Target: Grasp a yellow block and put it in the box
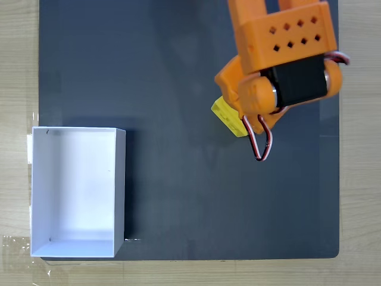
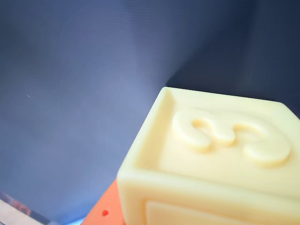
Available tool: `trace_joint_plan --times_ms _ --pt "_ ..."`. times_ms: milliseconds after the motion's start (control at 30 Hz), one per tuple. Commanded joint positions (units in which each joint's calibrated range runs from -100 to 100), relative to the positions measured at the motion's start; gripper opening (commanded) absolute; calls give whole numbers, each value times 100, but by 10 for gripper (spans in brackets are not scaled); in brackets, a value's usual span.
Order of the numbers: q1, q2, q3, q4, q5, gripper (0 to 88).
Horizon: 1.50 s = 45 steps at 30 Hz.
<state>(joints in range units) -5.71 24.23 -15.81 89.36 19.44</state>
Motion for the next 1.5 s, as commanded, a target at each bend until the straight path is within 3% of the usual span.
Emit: trace_joint_plan --times_ms 0,367,667,967,1467 --pt "58 -906 -269 -244 -19 321" --pt "925 -3042 138 -2164 -24 321" --pt "2558 -3465 889 -3892 -695 321" --pt "3357 -2245 545 -4450 -858 321" --pt "3484 1 -929 -4712 -816 321"
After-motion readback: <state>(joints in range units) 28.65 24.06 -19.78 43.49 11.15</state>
